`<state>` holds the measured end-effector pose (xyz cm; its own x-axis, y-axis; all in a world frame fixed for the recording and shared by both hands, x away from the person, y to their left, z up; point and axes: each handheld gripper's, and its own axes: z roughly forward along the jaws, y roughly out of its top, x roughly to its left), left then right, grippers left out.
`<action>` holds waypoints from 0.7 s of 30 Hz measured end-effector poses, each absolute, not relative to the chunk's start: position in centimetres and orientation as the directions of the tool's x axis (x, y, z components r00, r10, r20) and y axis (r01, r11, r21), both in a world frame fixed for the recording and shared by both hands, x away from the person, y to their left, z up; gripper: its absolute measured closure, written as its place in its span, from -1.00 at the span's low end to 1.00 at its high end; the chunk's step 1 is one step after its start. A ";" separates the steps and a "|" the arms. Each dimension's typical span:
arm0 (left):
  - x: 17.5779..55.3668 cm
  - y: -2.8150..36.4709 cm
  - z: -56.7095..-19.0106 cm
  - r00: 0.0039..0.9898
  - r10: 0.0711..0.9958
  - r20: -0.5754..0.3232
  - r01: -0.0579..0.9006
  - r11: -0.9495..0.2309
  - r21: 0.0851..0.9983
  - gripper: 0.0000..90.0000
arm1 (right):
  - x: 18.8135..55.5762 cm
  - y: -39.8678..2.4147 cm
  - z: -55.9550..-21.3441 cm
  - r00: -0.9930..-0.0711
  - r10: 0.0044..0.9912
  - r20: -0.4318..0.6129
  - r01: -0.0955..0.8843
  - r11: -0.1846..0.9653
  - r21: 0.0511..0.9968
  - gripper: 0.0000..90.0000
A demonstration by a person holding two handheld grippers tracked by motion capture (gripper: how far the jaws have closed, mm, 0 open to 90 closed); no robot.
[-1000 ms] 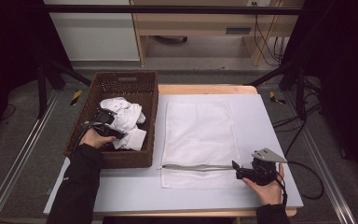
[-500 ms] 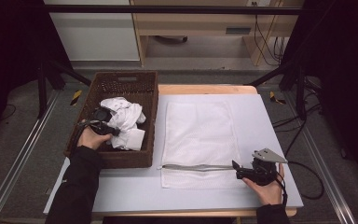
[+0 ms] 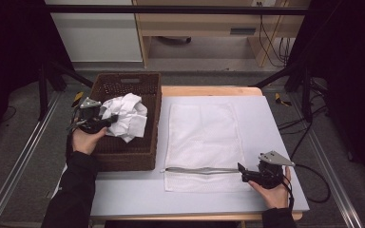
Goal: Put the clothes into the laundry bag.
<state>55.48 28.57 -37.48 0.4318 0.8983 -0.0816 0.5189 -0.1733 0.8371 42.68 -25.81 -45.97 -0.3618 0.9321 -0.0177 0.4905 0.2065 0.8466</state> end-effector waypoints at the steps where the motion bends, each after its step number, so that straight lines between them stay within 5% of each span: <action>1: 55.2 28.7 -37.1 0.426 0.901 -0.084 0.494 -0.154 0.856 0.72 | 42.7 -25.8 -46.0 -0.362 0.932 -0.017 0.490 0.206 0.847 -0.84; 21: 49.4 27.9 -30.3 0.450 0.891 -0.064 0.172 -0.016 0.985 0.73 | 42.7 -25.8 -45.9 -0.359 0.933 -0.023 0.485 0.208 0.849 -0.84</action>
<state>49.40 27.92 -30.27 0.4499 0.8908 -0.0642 0.1715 -0.0156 0.9851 42.65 -25.83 -45.91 -0.3589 0.9331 -0.0229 0.4855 0.2075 0.8493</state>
